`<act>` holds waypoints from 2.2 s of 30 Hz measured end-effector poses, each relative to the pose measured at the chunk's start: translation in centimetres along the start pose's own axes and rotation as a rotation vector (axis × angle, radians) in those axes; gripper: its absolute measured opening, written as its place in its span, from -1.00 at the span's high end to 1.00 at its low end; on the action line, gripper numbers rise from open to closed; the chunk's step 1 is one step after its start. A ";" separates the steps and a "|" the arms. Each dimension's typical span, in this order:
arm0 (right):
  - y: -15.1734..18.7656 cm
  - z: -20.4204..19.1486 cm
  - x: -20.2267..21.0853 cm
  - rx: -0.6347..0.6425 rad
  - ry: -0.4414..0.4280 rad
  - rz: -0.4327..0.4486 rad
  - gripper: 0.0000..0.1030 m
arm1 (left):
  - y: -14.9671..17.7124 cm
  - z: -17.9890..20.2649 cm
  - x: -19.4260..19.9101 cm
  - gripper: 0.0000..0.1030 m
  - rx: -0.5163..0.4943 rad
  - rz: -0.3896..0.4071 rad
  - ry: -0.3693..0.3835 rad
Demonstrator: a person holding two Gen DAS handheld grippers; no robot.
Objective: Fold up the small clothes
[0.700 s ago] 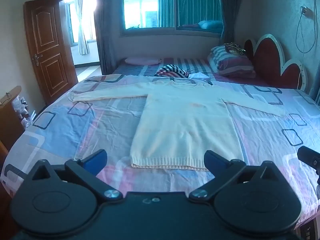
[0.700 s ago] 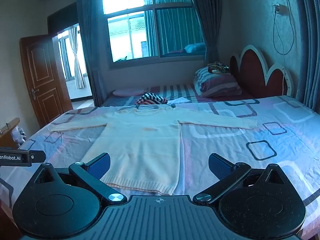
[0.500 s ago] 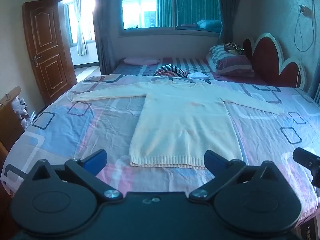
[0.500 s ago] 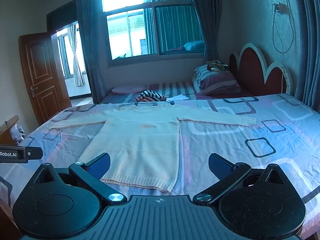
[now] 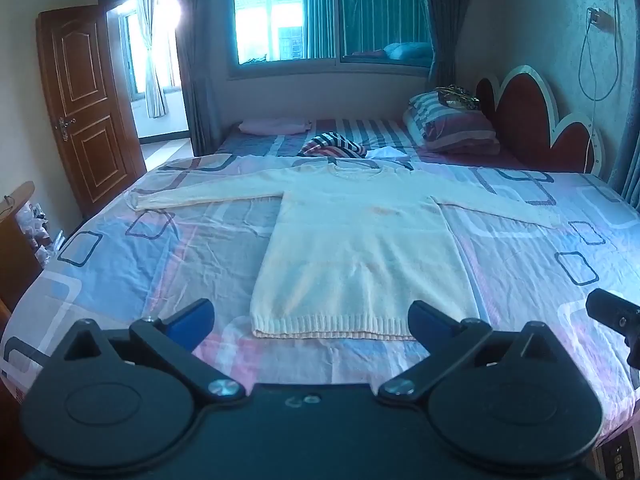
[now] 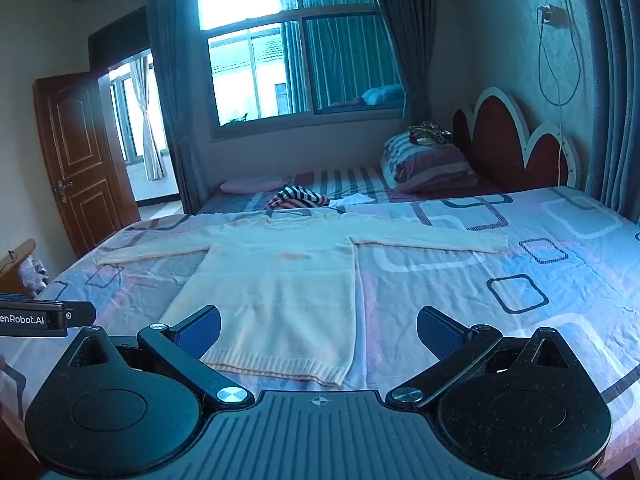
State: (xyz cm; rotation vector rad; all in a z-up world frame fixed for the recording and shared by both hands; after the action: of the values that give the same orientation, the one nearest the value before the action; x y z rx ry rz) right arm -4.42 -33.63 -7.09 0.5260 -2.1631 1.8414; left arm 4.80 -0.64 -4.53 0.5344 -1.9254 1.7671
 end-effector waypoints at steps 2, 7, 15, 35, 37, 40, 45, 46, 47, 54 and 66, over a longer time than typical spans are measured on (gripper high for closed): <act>0.0 0.0 -0.1 -0.001 0.002 0.001 -1.00 | -0.1 0.0 0.0 -0.99 -0.003 0.002 -0.005; -0.1 0.0 -0.2 -0.004 0.001 -0.003 -1.00 | -0.1 -0.3 -0.2 -0.99 0.001 -0.002 -0.008; -0.1 -0.1 -0.2 -0.007 0.003 0.005 -1.00 | 0.0 -0.4 -0.4 -0.99 0.002 -0.001 -0.011; -0.1 0.2 -0.1 -0.033 0.022 0.013 -1.00 | -0.2 -0.5 -0.7 -0.99 -0.009 0.006 -0.012; -0.1 0.2 -0.1 -0.033 0.024 0.016 -1.00 | -0.2 -0.6 -0.8 -0.99 -0.009 0.005 -0.011; -0.1 0.2 -0.2 -0.036 0.027 0.016 -1.00 | -0.2 -0.6 -0.8 -0.99 -0.011 0.006 -0.011; 0.0 0.2 -0.5 -0.049 0.025 0.008 -1.00 | -0.3 -0.7 -0.9 -0.99 -0.013 0.005 -0.008; 0.0 0.2 -0.5 -0.050 0.026 0.007 -1.00 | -0.2 -0.6 -0.9 -0.99 -0.013 0.005 -0.007; 0.0 0.2 -0.5 -0.050 0.028 0.008 -1.00 | -0.2 -0.6 -0.9 -0.99 -0.012 0.004 -0.008; 0.0 0.2 -0.7 -0.049 0.032 0.009 -1.00 | -0.3 -1.0 -1.6 -0.99 -0.009 -0.005 -0.004; -0.3 -0.1 -1.9 -0.057 0.065 0.007 -1.00 | -0.6 -2.0 -3.5 -0.99 -0.015 -0.013 0.016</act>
State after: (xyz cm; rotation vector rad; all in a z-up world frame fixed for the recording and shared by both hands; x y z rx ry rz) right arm -2.61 -33.31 -7.62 0.4413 -2.1704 1.7697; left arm 8.19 1.23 -5.93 0.5254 -1.9188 1.7421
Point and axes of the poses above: each gripper's, at about its wrist camera, not at the fingertips, and x roughly against the way its jaws point, z to its right, y to its underside, the point moved 7 cm from there along -x, roughly the way its jaws point, and after that the axes turned 2 degrees about z, right-handed, at the moved point
